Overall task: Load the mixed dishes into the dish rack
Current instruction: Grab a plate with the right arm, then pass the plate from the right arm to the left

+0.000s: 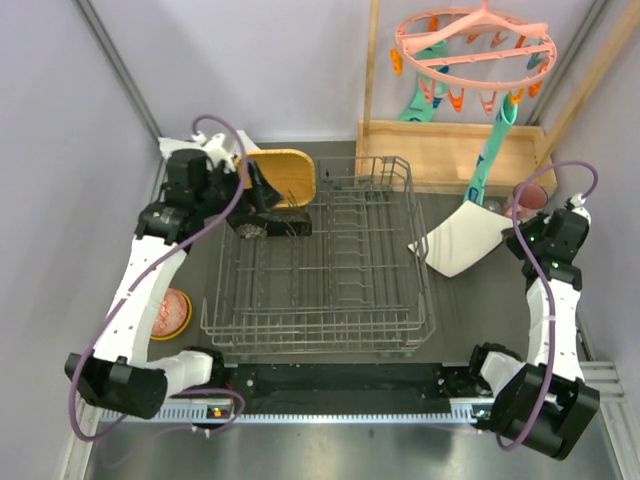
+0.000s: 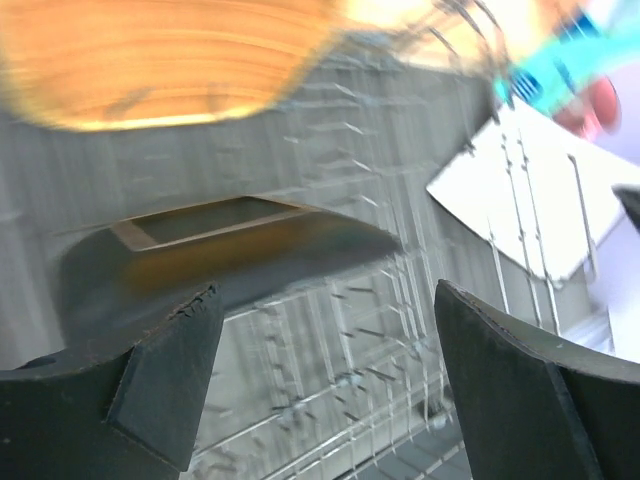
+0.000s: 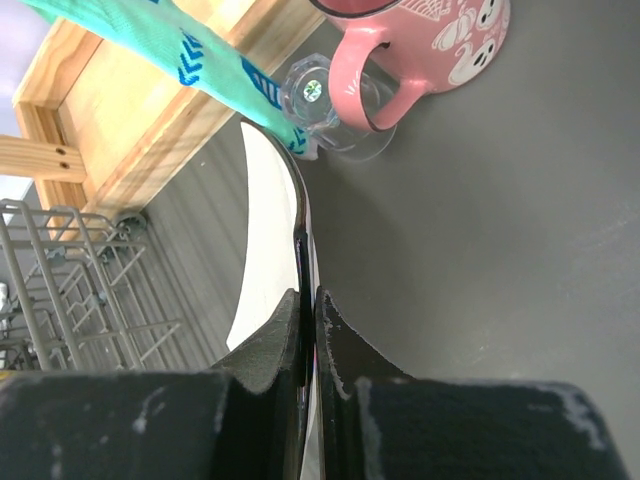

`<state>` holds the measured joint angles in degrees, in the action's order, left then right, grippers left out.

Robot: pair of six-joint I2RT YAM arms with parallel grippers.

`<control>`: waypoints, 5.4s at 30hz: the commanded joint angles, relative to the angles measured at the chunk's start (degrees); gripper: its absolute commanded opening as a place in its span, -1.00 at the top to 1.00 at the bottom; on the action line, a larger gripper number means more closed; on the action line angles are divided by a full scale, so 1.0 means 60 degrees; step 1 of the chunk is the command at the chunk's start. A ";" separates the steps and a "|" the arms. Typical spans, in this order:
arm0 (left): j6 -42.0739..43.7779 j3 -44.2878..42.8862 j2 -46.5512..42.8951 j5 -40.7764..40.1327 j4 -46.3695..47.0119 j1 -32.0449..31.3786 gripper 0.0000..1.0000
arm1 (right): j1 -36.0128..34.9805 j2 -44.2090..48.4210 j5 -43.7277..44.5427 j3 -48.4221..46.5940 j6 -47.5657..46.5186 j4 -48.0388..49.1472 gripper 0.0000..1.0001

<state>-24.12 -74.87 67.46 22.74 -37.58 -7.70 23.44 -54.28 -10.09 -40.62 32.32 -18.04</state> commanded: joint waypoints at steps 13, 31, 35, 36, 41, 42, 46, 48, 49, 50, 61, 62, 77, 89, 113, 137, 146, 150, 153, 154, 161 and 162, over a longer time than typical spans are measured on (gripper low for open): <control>0.0987 -0.2418 0.2349 -0.3702 0.1049 -0.5481 -0.76 | 0.0063 -0.0518 -0.1424 -0.0994 0.0224 0.1029 1.00; 0.1982 -0.5084 0.5498 -0.5986 0.0697 -0.8997 -0.78 | 0.0165 -0.0943 -0.2229 -0.0993 0.0356 0.1235 1.00; 0.2481 -0.5552 0.6216 -0.6470 0.0625 -0.9540 -0.78 | 0.0369 -0.1133 -0.2668 -0.0964 0.0516 0.1410 1.00; 0.2540 -0.5626 0.6449 -0.6587 0.0566 -0.9715 -0.77 | 0.0443 -0.1192 -0.2829 -0.0935 0.0590 0.1483 1.00; 0.2657 -0.6109 0.6818 -0.6807 0.0698 -1.0024 -0.78 | 0.0707 -0.1529 -0.3577 -0.0788 0.0884 0.1879 1.00; 0.2687 -0.6255 0.6890 -0.6924 0.0654 -1.0155 -0.78 | 0.0736 -0.1544 -0.3607 -0.0788 0.0898 0.1879 1.00; 0.2658 -0.7206 0.6994 -0.7861 0.0025 -1.0303 -0.79 | 0.0795 -0.1559 -0.3636 -0.0788 0.0840 0.1850 1.00; 0.2585 -0.7428 0.6892 -0.8372 -0.0444 -1.0303 -0.79 | 0.0810 -0.1559 -0.3636 -0.0803 0.0825 0.1850 1.00; 0.2570 -0.7458 0.6804 -0.8462 -0.0518 -1.0303 -0.79 | 0.0824 -0.1573 -0.3636 -0.0789 0.0825 0.1850 1.00; 0.2570 -0.7415 0.6600 -0.8507 -0.0460 -1.0317 -0.79 | 0.0825 -0.1602 -0.3636 -0.0788 0.0840 0.1864 1.00; 0.3960 -0.7561 0.6979 -0.7380 0.0637 -1.0434 -0.82 | 0.0898 -0.2041 -0.4119 -0.1066 0.1030 0.1996 1.00; 0.4193 -0.7532 0.7081 -0.7321 0.0769 -1.0449 -0.82 | 0.0956 -0.2071 -0.4192 -0.1110 0.1117 0.1996 1.00; 0.5030 -0.7443 0.8413 -0.6588 0.1927 -1.0742 -0.85 | 0.1235 -0.2847 -0.5599 -0.1887 0.1411 0.2040 1.00; 0.5367 -0.7502 0.9220 -0.6793 0.2279 -1.1049 -0.87 | 0.1249 -0.3067 -0.5950 -0.1902 0.1572 0.2245 1.00; 0.7374 -0.6887 1.0421 -0.8595 0.3539 -1.1196 -0.45 | 0.1264 -0.3214 -0.6126 -0.1887 0.1792 0.2407 1.00; 0.7038 -0.6814 1.0788 -0.8288 0.3305 -1.1167 0.28 | 0.1264 -0.3433 -0.6185 -0.1887 0.1821 0.2509 1.00; 0.6979 -0.6857 1.0832 -0.8317 0.3261 -1.1196 0.61 | 0.1264 -0.3492 -0.6214 -0.1887 0.1836 0.2538 1.00; 0.6979 -0.6857 1.0832 -0.8331 0.3261 -1.1167 0.69 | 0.1264 -0.3507 -0.6229 -0.1916 0.1836 0.2538 1.00; 0.6993 -0.6872 1.0832 -0.8360 0.3261 -1.1167 0.75 | 0.1264 -0.3507 -0.6229 -0.1931 0.1850 0.2539 1.00; 0.7008 -0.6872 1.0832 -0.8361 0.3275 -1.1182 0.77 | 0.1264 -0.3521 -0.6229 -0.1931 0.1836 0.2538 1.00; 0.7023 -0.6872 1.0846 -0.8390 0.3290 -1.1182 1.00 | 0.1264 -0.3565 -0.6244 -0.1916 0.1821 0.2524 1.00; 0.7023 -0.6872 1.0846 -0.8390 0.3290 -1.1182 1.00 | 0.1264 -0.3565 -0.6258 -0.1916 0.1821 0.2524 1.00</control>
<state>18.48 -115.77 131.04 -28.99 -19.27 -75.11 30.68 -76.64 -39.03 -47.33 37.52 -8.97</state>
